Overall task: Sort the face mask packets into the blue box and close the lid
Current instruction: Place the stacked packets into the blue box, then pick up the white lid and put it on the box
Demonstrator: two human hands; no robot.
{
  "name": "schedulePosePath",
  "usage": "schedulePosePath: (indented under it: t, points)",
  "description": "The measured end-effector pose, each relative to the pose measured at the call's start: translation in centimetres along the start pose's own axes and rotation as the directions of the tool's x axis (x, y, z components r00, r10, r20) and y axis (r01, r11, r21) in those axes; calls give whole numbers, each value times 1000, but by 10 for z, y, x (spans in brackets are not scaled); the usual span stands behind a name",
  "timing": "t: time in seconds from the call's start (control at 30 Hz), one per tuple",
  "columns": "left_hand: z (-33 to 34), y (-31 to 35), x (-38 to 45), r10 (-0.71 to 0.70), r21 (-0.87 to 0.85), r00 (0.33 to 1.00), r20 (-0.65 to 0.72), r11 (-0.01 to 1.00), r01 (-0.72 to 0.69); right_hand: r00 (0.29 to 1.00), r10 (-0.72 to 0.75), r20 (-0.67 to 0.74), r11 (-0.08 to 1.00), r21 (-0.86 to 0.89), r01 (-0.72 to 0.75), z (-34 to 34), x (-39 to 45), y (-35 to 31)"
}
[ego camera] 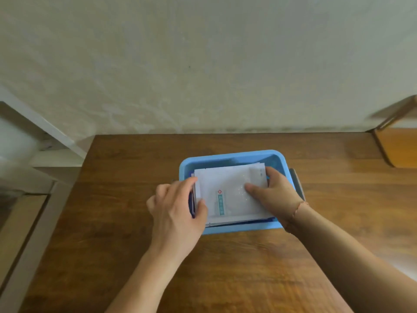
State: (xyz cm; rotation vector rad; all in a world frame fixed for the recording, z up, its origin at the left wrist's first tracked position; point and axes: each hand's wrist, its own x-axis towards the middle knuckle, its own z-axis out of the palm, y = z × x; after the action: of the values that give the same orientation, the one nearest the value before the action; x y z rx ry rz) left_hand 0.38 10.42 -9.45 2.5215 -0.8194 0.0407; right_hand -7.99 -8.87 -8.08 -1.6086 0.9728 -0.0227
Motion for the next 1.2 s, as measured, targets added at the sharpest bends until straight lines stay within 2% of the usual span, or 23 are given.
schedulePosePath:
  t: [0.13,0.2,0.3,0.37,0.4,0.47,0.5,0.57,0.7,0.9,1.03,1.13,1.2]
  points:
    - [-6,5,11,223,91,974,44,970,-226,998,-61,8,976,-208,61,7,-5,-2]
    - [-2,12,20,262,157,941,213,942,-298,996,-82,19,946,-314,84,8,-7,-8]
    - [7,12,26,202,221,882,426,922,-318,990,-134,36,874,-467,135,1,-10,-9]
    - [9,9,28,167,235,858,486,920,-313,949,-314,24,755,-599,266,-5,-14,-3]
    - [8,8,29,160,236,847,507,920,-315,905,-420,70,650,-673,354,-7,-15,0]
    - [5,9,31,154,243,826,543,912,-330,808,-521,277,425,-736,527,-8,-10,6]
    - [5,8,32,156,250,817,555,906,-342,775,-506,379,347,-733,585,-8,-6,9]
    - [5,7,34,149,251,797,586,901,-353,754,-432,494,271,-727,631,-10,4,13]
    - [6,6,38,108,271,764,636,896,-352,740,-365,564,129,-757,640,-12,16,20]
    - [5,13,44,47,315,745,666,887,-337,752,-257,606,113,-754,647,-11,26,15]
    - [-5,16,40,80,284,756,649,897,-339,722,-371,584,132,-737,663,-18,22,14]
    - [-15,22,32,56,281,775,630,914,-294,695,-462,552,230,-682,695,-29,12,17]
    - [-18,31,27,106,251,822,560,923,-290,692,-574,438,409,-578,706,-42,-4,25]
